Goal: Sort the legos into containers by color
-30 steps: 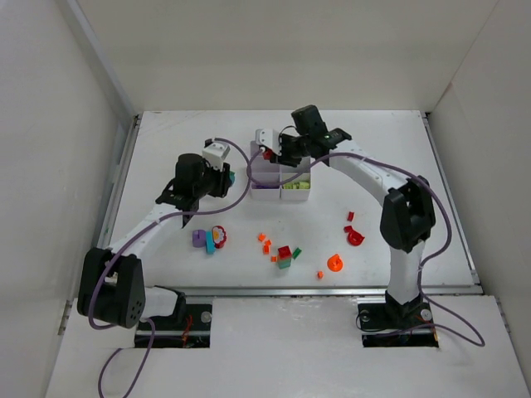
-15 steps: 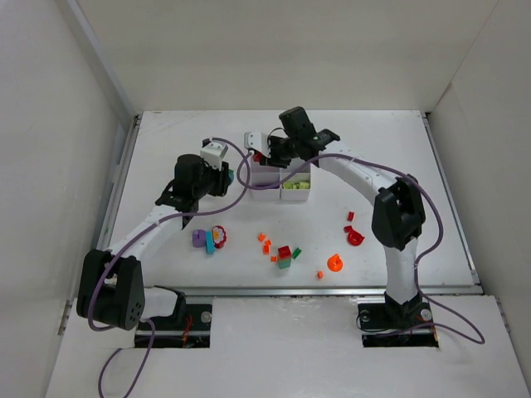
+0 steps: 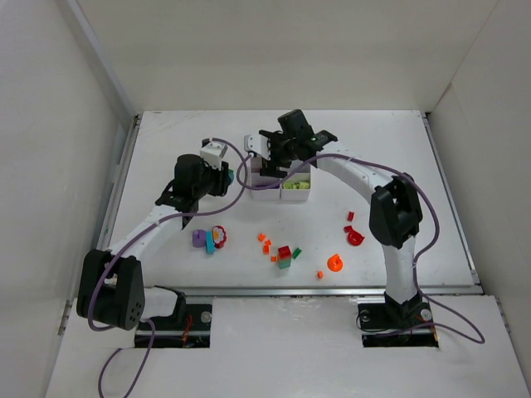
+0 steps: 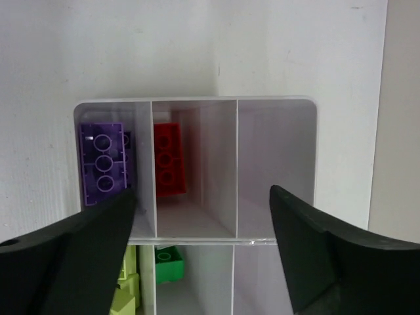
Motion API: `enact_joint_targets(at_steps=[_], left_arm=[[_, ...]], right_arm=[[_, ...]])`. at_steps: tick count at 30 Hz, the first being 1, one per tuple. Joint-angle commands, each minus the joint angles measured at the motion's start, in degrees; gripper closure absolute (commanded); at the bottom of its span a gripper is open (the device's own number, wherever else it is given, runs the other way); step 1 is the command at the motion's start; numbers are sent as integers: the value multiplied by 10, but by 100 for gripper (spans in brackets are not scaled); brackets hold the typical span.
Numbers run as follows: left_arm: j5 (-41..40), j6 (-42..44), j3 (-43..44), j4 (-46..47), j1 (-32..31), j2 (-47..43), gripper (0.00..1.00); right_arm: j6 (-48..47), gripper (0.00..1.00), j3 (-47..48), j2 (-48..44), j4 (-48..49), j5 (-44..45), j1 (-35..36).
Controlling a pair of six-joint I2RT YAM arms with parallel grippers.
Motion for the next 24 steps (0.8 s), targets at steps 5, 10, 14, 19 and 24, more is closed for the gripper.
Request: enact_joint_targets(at_steps=[5,10,14,19,24], left_arm=[[10,-3,-2,27,2,-28,100],[75,36,4,22,2,-34,100],[241,162,32,-4,2,-44,100],[474,326,82,-88,2,-39,100],[573,407,133,-158,2,-8,100]], right_arm=[[0,8,8,-34,16,5,2],[12,8,-33,-93,64,-1,2],[18,9,-98,-201,96,-91,-11],[23,11,-132,-258,78,-218,-22],[28,26,-119,-258,12,-310,-22]])
